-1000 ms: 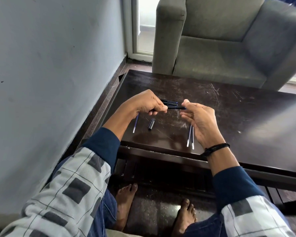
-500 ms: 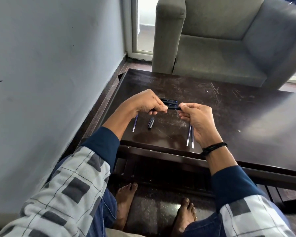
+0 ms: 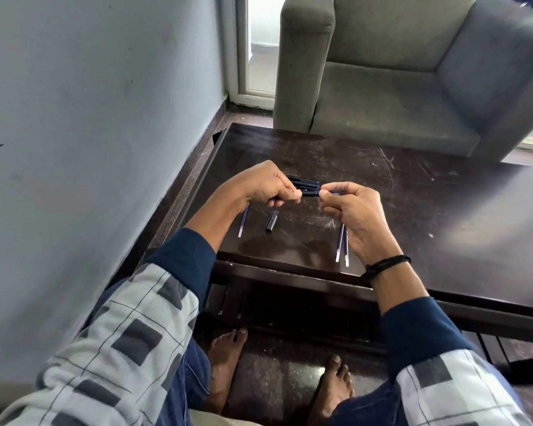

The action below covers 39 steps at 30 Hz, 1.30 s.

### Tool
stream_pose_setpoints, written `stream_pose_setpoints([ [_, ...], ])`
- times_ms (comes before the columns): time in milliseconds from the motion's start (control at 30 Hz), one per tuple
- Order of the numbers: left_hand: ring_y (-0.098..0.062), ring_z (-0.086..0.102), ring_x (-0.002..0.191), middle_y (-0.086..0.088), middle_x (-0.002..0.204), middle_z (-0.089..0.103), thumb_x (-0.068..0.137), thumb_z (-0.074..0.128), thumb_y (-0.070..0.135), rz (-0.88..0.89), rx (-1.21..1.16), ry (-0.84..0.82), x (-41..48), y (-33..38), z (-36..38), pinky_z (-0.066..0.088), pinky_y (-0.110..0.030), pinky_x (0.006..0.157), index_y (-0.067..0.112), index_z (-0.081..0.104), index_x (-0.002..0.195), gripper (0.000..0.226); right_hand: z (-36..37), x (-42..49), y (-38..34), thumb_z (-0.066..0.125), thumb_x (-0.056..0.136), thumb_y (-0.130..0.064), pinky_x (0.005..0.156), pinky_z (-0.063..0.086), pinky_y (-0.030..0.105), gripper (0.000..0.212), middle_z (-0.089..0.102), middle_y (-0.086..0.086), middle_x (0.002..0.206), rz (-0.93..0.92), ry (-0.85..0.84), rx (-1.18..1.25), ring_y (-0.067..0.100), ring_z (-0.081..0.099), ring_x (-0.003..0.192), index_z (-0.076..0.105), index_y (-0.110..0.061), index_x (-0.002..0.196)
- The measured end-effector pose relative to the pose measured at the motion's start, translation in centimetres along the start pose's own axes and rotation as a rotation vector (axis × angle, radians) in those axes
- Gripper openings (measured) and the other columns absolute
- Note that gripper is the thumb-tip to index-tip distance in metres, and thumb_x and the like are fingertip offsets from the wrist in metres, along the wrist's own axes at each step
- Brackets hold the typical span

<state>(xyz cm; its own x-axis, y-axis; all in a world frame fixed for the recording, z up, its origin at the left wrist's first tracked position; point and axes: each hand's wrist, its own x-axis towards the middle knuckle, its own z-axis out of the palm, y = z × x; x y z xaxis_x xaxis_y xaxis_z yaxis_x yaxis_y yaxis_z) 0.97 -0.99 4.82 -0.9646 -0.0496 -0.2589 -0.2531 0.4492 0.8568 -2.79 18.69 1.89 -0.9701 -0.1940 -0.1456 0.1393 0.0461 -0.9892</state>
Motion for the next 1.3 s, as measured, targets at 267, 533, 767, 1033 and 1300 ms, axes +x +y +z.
stream_pose_setpoints([
  [267,-0.005,0.050,0.051,-0.002,0.066,0.068,0.091,0.073,0.016,-0.024,0.008,-0.007,0.07,0.11,0.21,0.041,-0.015,0.051,0.004,0.080,0.092,0.014,0.16,0.29,0.21,0.081,0.086,-0.009,0.077,0.057,0.026,0.009,0.076,0.010,0.090,0.029,-0.035,0.030,0.018,0.069,0.082,0.076,-0.007,0.093],
  [533,-0.008,0.048,0.053,-0.010,0.069,0.062,0.091,0.072,0.016,-0.034,0.022,-0.010,0.12,0.17,0.38,0.041,-0.016,0.052,0.004,0.080,0.094,0.015,-0.11,0.35,0.05,0.080,0.084,-0.004,0.082,0.058,0.029,0.014,0.077,0.016,0.101,0.030,-0.029,0.077,0.019,0.071,0.085,0.075,-0.008,0.097],
  [767,-0.009,0.050,0.056,-0.028,0.103,0.072,0.091,0.073,0.016,-0.002,0.031,-0.012,0.46,-0.12,0.61,0.041,-0.017,0.051,0.003,0.080,0.095,0.015,0.03,0.47,0.41,0.074,0.090,-0.001,0.078,0.058,0.025,0.004,0.076,0.010,0.089,0.044,-0.026,0.045,0.019,0.071,0.083,0.077,-0.003,0.088],
  [1033,-0.013,0.050,0.060,-0.034,0.106,0.068,0.091,0.073,0.017,0.016,0.038,-0.015,0.78,-0.43,0.59,0.041,-0.018,0.052,0.005,0.080,0.093,0.015,0.09,0.27,0.10,0.073,0.089,0.000,0.075,0.058,0.024,0.004,0.075,0.015,0.093,0.044,-0.017,0.061,0.018,0.071,0.079,0.076,-0.002,0.090],
  [1300,-0.005,0.048,0.051,-0.007,0.066,0.060,0.096,0.065,0.013,0.024,0.064,-0.067,0.53,-0.17,0.89,0.041,-0.017,0.051,0.005,0.078,0.103,0.016,0.08,0.16,0.00,0.073,0.089,0.003,0.073,0.058,0.024,0.008,0.076,0.020,0.100,0.042,0.010,0.072,0.020,0.071,0.082,0.075,-0.004,0.092],
])
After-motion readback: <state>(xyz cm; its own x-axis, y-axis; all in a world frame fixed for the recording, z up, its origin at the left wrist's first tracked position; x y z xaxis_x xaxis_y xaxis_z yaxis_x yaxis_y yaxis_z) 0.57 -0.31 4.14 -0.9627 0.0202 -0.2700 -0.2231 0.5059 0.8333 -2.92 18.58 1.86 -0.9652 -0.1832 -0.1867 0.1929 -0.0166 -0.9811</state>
